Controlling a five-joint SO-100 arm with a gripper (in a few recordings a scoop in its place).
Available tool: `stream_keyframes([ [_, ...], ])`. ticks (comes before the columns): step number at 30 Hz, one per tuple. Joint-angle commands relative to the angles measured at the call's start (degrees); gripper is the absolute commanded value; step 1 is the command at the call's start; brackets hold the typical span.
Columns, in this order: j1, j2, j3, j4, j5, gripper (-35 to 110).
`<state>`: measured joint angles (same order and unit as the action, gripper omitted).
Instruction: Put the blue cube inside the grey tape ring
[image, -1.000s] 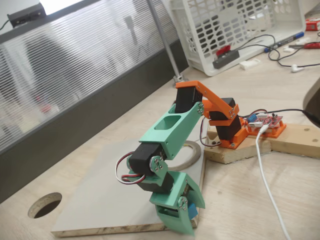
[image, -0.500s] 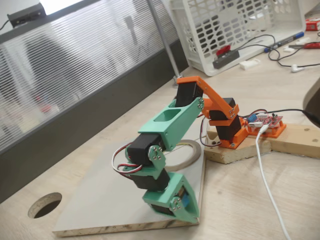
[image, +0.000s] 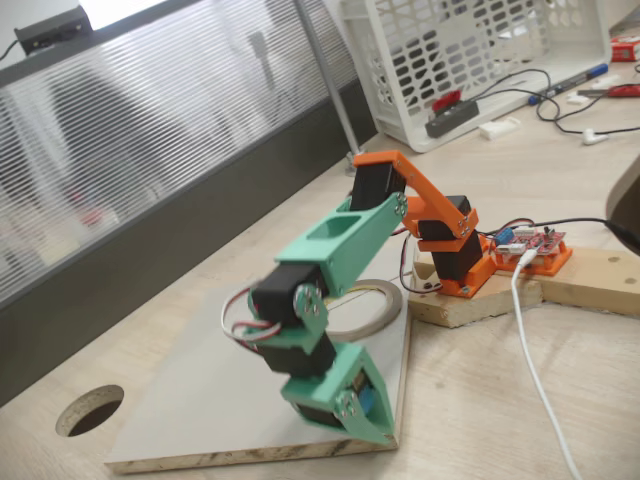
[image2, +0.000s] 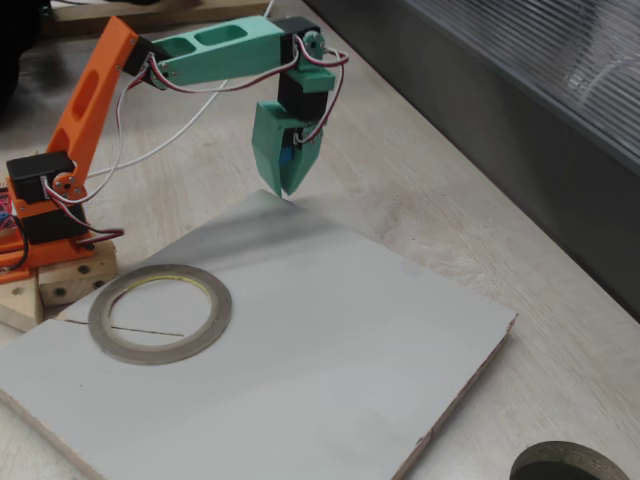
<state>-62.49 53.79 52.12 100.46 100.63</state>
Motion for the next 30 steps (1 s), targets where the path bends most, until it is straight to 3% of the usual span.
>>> stream_keyframes([
  [1, -0.5, 10.5, -0.3, 0.3, 0.9, 2],
  [16, 0.7, 20.9, 1.8, 0.9, 0.6, 2],
  [22, 19.2, 32.0, 15.2, 0.1, 0.4, 2],
  [30, 52.2, 42.3, 30.1, 0.1, 0.3, 2],
])
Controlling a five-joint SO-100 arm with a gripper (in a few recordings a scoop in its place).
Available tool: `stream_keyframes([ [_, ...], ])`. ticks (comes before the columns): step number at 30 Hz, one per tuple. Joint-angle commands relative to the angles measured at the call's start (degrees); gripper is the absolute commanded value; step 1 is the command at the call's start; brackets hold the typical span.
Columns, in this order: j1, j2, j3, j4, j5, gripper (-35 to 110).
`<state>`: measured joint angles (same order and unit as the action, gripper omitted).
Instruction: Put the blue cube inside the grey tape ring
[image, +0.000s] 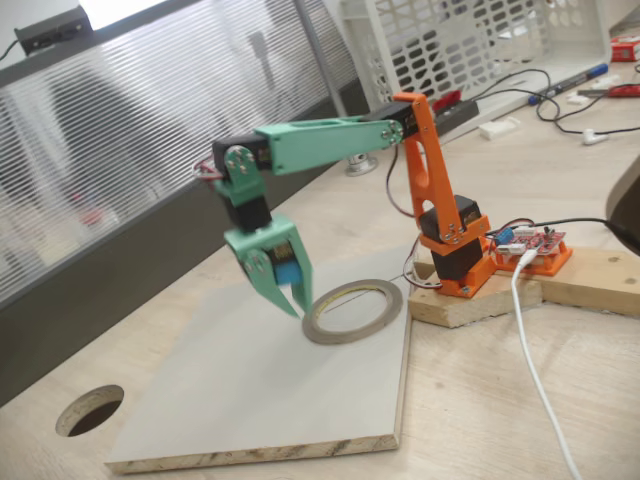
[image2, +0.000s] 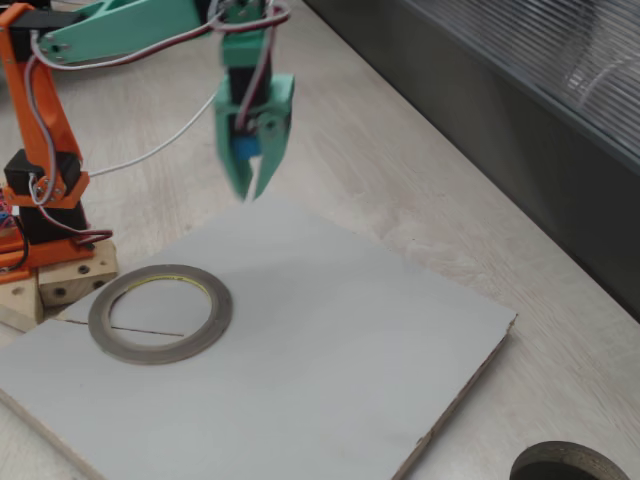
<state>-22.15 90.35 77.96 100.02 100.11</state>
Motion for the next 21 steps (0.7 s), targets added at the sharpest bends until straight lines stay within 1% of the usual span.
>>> stream_keyframes([
  [1, 15.0, 6.6, 6.0, 0.5, 0.8, 2],
  [5, 23.0, 9.6, 13.8, 0.4, 0.8, 2],
  [9, 25.8, 14.8, 21.4, 0.4, 0.8, 2],
  [11, 26.3, 16.9, 24.9, -1.1, 0.8, 2],
  [17, 29.8, 20.5, 36.7, -16.3, 0.8, 2],
  [21, 30.0, 22.9, 44.5, -24.9, 0.8, 2],
])
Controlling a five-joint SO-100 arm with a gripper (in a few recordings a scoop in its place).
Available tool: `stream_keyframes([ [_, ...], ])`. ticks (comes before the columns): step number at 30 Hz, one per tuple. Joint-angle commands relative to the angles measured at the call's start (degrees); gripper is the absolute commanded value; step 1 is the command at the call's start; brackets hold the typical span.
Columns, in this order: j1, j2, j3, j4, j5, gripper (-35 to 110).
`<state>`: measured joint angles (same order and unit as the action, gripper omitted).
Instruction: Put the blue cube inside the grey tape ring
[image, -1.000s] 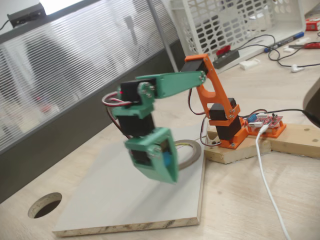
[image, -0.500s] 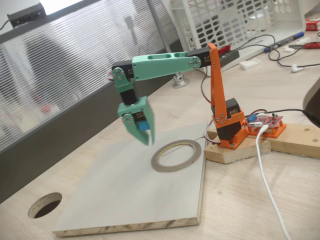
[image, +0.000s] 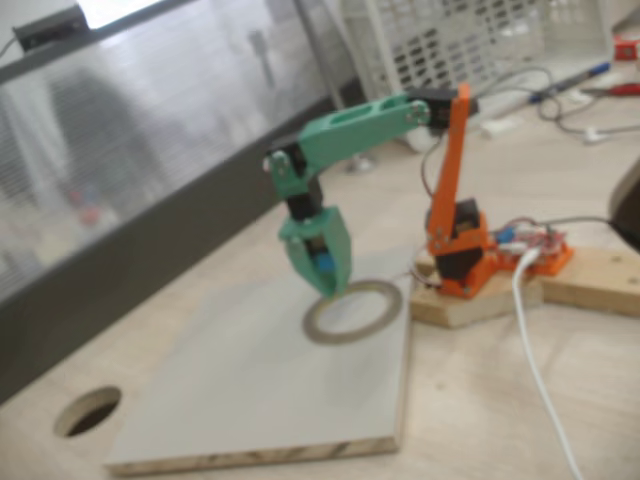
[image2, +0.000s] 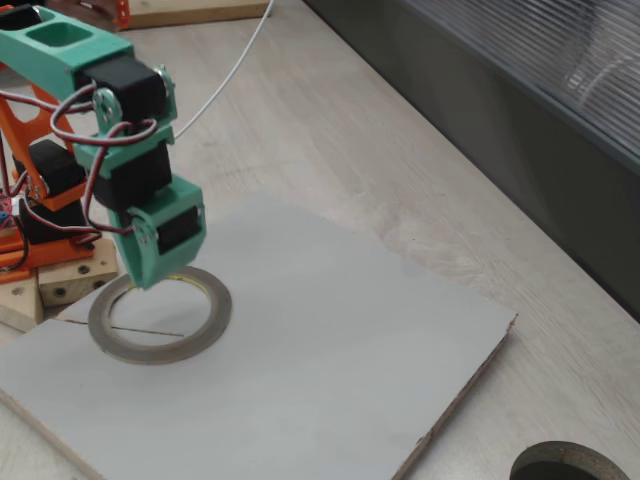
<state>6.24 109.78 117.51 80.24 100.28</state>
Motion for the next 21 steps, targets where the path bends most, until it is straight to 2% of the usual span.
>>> stream_keyframes([
  [1, 1.6, 3.9, 6.5, -6.6, 0.6, 2],
  [6, 1.6, 4.0, 9.8, -10.7, 0.6, 2],
  [21, 4.7, 4.1, 9.8, -10.9, 0.7, 2],
])
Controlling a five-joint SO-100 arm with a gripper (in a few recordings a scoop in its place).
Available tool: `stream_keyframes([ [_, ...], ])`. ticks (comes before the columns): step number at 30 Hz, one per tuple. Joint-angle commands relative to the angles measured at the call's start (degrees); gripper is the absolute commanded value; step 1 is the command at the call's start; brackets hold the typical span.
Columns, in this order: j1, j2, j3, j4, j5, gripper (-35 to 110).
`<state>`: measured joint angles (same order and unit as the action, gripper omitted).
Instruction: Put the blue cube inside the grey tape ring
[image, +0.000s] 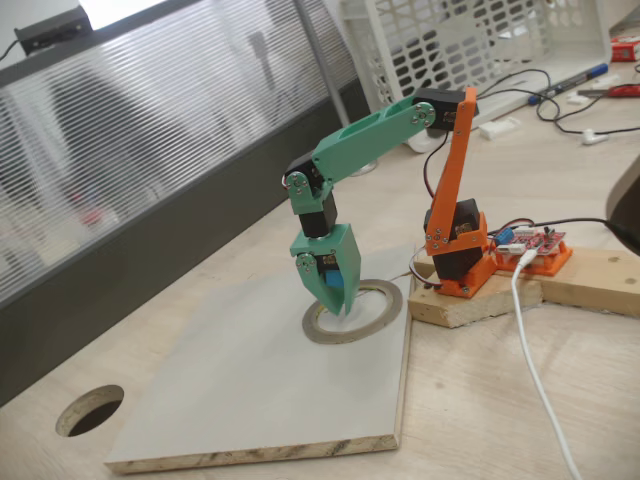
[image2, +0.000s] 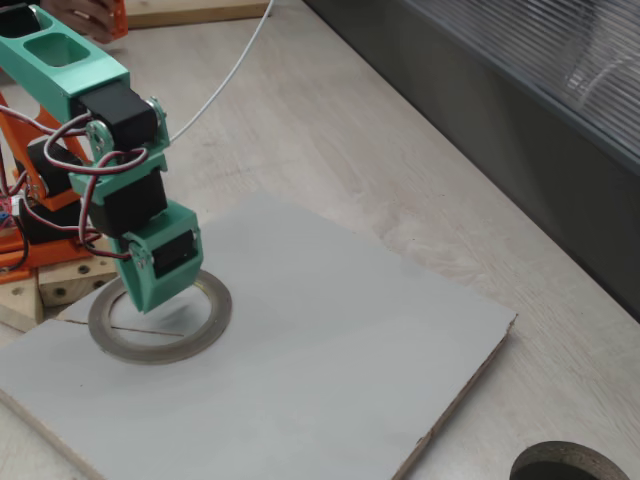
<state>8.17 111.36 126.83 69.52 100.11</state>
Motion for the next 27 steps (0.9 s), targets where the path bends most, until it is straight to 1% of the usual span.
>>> stream_keyframes([
  [1, 3.9, 2.5, 0.5, -0.2, 0.9, 2],
  [3, 5.3, 2.5, 0.5, -0.2, 0.9, 2],
  [27, 5.5, 1.5, 0.5, 0.0, 1.1, 2],
])
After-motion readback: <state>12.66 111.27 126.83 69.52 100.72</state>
